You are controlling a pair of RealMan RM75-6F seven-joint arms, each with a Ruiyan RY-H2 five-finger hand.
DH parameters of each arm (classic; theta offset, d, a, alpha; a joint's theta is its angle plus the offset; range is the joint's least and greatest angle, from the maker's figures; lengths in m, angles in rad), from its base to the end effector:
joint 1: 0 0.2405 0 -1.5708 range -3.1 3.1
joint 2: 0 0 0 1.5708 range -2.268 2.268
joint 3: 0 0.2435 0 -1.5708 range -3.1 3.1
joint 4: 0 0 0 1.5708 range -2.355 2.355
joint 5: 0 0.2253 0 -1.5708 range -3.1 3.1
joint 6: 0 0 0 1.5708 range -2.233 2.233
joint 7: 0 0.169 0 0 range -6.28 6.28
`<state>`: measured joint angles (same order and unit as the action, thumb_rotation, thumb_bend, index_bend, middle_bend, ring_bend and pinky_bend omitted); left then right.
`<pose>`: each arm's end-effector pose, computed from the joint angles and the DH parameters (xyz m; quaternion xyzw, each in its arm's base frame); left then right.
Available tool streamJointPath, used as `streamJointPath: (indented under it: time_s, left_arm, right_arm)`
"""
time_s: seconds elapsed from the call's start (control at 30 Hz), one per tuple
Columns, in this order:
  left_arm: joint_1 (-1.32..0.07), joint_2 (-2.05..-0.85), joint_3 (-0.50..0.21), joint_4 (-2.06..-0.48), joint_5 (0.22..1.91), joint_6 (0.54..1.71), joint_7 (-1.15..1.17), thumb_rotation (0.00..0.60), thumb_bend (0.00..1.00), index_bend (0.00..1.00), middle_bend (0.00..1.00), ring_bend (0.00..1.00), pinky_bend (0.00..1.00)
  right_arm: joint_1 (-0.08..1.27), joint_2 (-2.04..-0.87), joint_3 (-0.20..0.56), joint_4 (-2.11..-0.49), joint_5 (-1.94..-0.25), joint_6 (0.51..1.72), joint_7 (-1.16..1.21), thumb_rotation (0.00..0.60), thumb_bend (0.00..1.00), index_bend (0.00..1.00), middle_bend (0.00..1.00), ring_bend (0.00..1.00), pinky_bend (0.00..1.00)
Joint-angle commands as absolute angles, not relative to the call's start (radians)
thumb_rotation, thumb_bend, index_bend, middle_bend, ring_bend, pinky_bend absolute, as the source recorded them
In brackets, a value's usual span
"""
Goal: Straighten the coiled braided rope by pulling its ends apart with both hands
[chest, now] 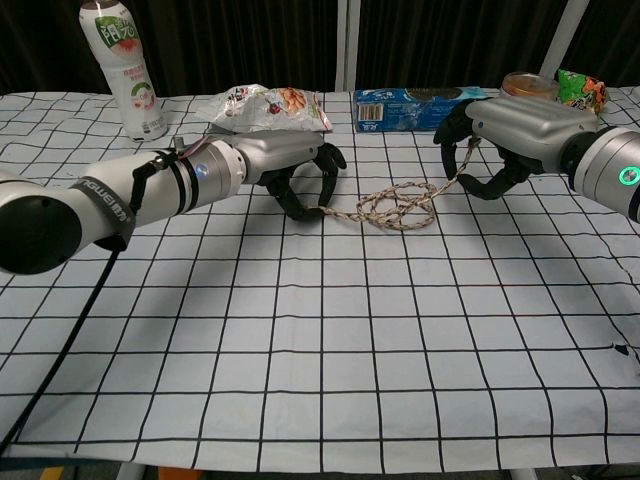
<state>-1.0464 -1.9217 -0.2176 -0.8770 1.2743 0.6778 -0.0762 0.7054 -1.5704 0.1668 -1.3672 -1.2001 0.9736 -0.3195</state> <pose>-0.0607 0.4124 -0.1428 -0.7879 -0.3862 -0.3731 0.3015 -0.1566 -0.3682 -0.0370 0.7480 -0.3437 0.3594 0.4396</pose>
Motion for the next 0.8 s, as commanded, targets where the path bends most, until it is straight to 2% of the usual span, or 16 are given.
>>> streamJointPath:
  time_s: [0.03, 0.23, 0.47, 0.8]
  left_arm:
    - [-1.027, -1.901, -0.210, -0.893, 1.288, 0.710, -0.081, 0.600, 0.36, 0.61, 0.12, 0.00, 0.00]
    - [-0.940, -1.816, -0.188, -0.960, 1.309, 0.821, -0.099, 0.600, 0.36, 0.62, 0.13, 0.00, 0.00]
    - [-0.809, -1.652, -0.157, -1.091, 1.304, 0.920, -0.138, 0.600, 0.36, 0.62, 0.13, 0.00, 0.00]
    - [-0.638, -1.477, -0.080, -1.195, 1.318, 1.029, -0.179, 0.600, 0.36, 0.61, 0.13, 0.00, 0.00]
  right_arm:
    - [0.698, -1.555, 0.166, -1.381, -1.207, 0.984, -0.311, 0.600, 0.53, 0.67, 0.19, 0.00, 0.00]
    - [0.659, -1.468, 0.169, -1.454, -1.219, 1.016, -0.251, 0.600, 0.53, 0.67, 0.19, 0.00, 0.00]
    - [0.600, -1.340, 0.168, -1.531, -1.249, 1.055, -0.137, 0.600, 0.53, 0.67, 0.20, 0.00, 0.00]
    - [0.510, -1.243, 0.145, -1.515, -1.260, 1.097, 0.003, 0.600, 0.53, 0.67, 0.20, 0.00, 0.00]
